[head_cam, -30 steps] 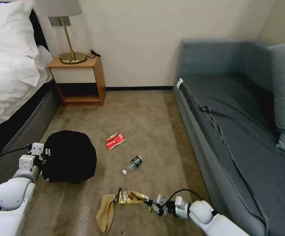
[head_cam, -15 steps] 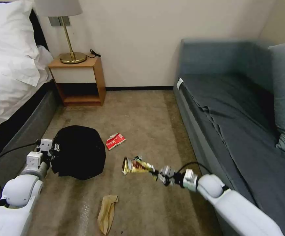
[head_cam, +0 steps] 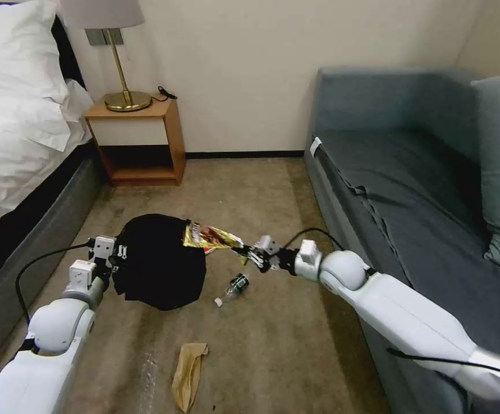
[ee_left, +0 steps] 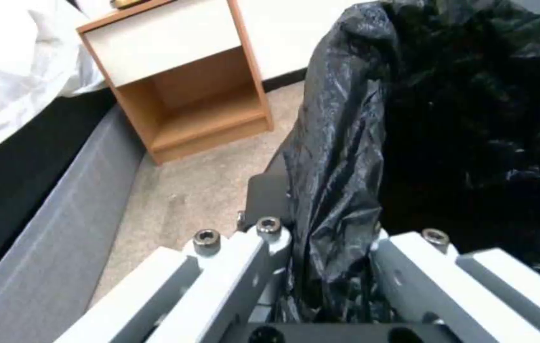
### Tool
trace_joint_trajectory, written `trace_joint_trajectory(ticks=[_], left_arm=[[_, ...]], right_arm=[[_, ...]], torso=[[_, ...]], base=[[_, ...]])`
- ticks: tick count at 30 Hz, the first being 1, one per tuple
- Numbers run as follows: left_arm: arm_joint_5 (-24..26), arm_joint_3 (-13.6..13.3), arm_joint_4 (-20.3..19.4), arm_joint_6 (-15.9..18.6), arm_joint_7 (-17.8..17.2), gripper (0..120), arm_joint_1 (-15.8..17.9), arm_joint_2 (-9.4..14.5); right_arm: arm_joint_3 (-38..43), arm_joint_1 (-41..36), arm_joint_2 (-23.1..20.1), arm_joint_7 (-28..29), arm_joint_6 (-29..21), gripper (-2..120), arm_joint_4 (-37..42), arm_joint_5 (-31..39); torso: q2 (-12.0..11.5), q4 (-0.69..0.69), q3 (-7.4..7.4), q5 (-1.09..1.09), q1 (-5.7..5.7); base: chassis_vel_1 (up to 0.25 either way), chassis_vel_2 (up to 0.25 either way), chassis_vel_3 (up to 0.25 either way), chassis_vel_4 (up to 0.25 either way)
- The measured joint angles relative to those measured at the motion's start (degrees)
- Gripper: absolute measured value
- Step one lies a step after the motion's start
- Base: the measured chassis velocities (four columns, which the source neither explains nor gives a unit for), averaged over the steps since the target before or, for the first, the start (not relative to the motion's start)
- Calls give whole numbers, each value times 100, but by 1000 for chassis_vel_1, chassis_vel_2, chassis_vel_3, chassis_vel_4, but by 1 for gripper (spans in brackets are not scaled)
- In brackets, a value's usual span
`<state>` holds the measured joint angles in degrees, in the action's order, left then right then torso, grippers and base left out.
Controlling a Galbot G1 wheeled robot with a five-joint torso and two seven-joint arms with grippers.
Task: Pick up the trash bin, then pick up the garbage on the floor and place it into the trash bin.
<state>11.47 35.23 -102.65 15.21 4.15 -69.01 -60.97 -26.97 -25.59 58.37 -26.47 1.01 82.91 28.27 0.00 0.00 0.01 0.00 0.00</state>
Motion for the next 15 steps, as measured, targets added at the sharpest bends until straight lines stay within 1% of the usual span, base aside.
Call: trace_joint_trajectory(ticks=[1, 2, 3, 4, 5, 7, 8, 9, 10, 12, 13, 15], left_arm=[[0, 0, 0, 0, 0, 5, 0, 0], [20, -7, -10, 0, -3, 5, 20, 0], [20, -7, -10, 0, -3, 5, 20, 0], [41, -7, -17, 0, -6, 5, 32, 1], [48, -6, -17, 0, -5, 5, 35, 1], [54, -3, -18, 0, -6, 5, 35, 2], [64, 8, -21, 0, -5, 5, 36, 1], [69, 13, -22, -1, -5, 5, 36, -4], [69, 13, -22, -1, -5, 5, 36, -4], [84, 19, -24, -1, 4, 5, 67, -53], [84, 19, -24, -1, 4, 5, 67, -53], [88, 1, -9, -1, 7, 5, 135, -129]], right_arm=[[0, 0, 0, 0, 0, 0, 0, 0], [-192, 135, 155, 69, -29, 0, -86, 22], [-192, 135, 155, 69, -29, 0, -86, 22], [-400, 269, 356, 142, -54, 0, -186, 45], [-494, 353, 481, 187, -69, 0, -243, 62], [-556, 402, 565, 215, -74, 0, -275, 75], [-688, 479, 739, 263, -90, 0, -355, 93], [-753, 522, 822, 286, -99, 0, -396, 101], [-753, 522, 822, 286, -99, 0, -396, 101], [-878, 629, 998, 331, -106, 0, -495, 121], [-878, 629, 998, 331, -106, 0, -495, 121], [-995, 744, 1149, 361, -106, 0, -607, 122]], torso=[[0, 0, 0, 0, 0], [0, 0, 0, -3, 0], [0, 0, 0, -3, 0], [0, 0, 1, 1, 0], [0, 0, 0, 0, 0], [0, 1, 0, -3, 0], [0, 1, 0, 0, 0], [0, 2, 0, 0, 0], [0, 2, 0, 0, 0], [0, 1, 0, -1, 0], [0, 1, 0, -1, 0], [0, 0, 0, -1, 0]], base=[[0, 0, 0, 0], [0, 0, 0, 0], [0, 0, 0, 0], [0, 0, 0, 0], [0, 0, 0, 0], [0, 0, 0, 0], [0, 0, 0, 0], [0, 0, 0, 0], [0, 0, 0, 0], [0, 0, 0, 0], [0, 0, 0, 0], [0, 0, 0, 0]])
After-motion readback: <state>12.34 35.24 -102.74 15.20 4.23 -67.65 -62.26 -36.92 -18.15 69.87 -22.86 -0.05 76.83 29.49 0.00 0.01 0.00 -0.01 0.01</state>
